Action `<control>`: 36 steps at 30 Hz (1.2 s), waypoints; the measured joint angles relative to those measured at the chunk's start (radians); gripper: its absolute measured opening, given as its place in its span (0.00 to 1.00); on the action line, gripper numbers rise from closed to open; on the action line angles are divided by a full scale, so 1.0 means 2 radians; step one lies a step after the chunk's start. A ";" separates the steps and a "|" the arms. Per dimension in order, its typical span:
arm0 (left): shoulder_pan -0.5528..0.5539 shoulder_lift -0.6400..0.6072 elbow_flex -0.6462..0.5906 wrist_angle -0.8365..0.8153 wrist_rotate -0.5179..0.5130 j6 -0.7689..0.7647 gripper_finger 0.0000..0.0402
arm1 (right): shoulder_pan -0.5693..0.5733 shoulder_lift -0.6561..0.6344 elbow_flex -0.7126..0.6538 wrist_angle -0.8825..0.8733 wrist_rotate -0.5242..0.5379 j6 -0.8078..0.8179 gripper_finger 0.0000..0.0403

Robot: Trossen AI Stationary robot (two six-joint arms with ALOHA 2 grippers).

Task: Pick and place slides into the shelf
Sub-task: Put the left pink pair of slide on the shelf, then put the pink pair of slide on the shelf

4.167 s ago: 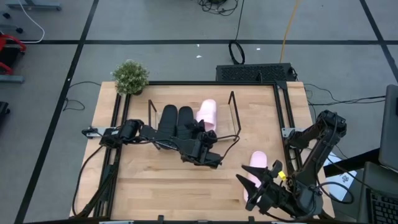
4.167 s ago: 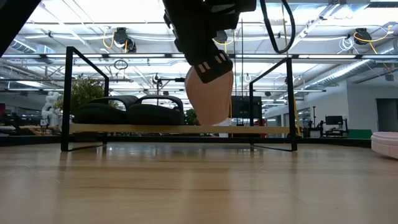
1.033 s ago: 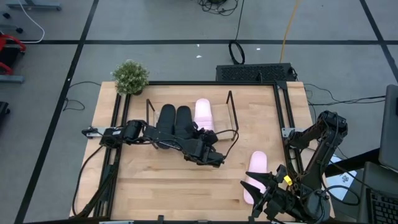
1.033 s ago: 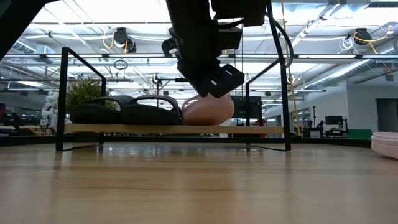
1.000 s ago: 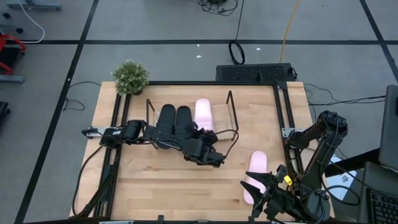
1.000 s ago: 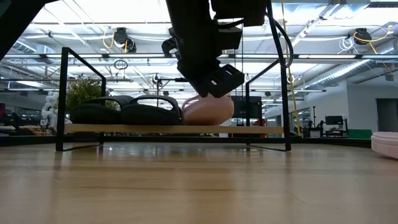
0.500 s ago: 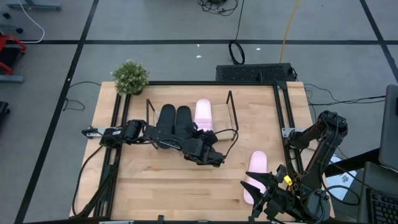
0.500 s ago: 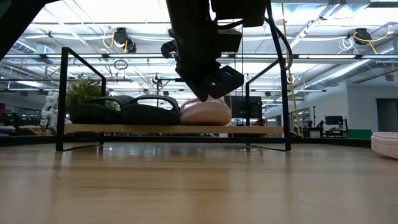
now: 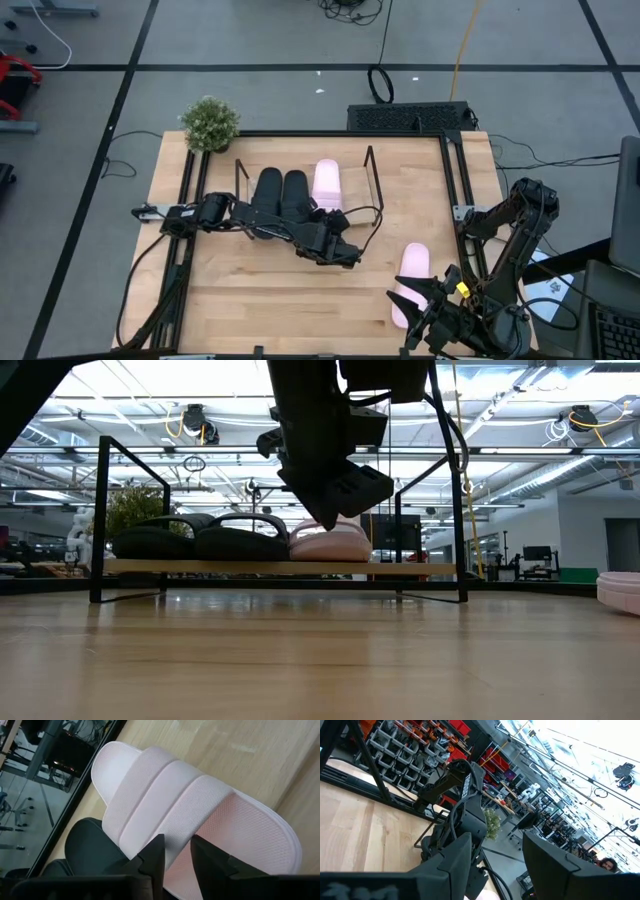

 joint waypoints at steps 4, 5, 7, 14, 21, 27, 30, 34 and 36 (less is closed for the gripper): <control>-0.002 0.000 0.000 0.001 0.001 0.000 0.29 | 0.000 0.000 0.000 0.000 0.000 0.000 0.42; -0.002 0.000 0.000 0.001 0.001 -0.001 0.30 | 0.000 0.000 0.000 0.000 0.000 0.000 0.42; -0.002 0.000 0.000 0.001 0.001 -0.001 0.33 | 0.000 0.000 0.000 0.000 0.000 0.000 0.42; -0.002 0.000 0.000 0.005 0.004 -0.001 0.41 | 0.000 0.000 0.000 0.000 0.000 0.000 0.42; -0.006 0.000 0.000 0.026 -0.001 0.028 0.50 | 0.000 0.000 0.000 -0.001 0.000 0.011 0.42; -0.014 0.000 0.000 0.034 -0.009 0.042 0.58 | 0.000 0.000 0.000 -0.002 0.000 0.013 0.42; -0.019 0.000 0.000 0.034 -0.005 0.041 0.62 | 0.000 0.000 0.000 -0.002 0.000 0.013 0.42; -0.028 -0.001 0.000 0.034 -0.005 0.039 0.65 | 0.000 0.000 0.000 -0.002 0.000 0.013 0.42; -0.034 -0.006 0.000 0.034 -0.003 0.039 0.66 | 0.000 0.000 0.000 -0.002 0.000 0.012 0.42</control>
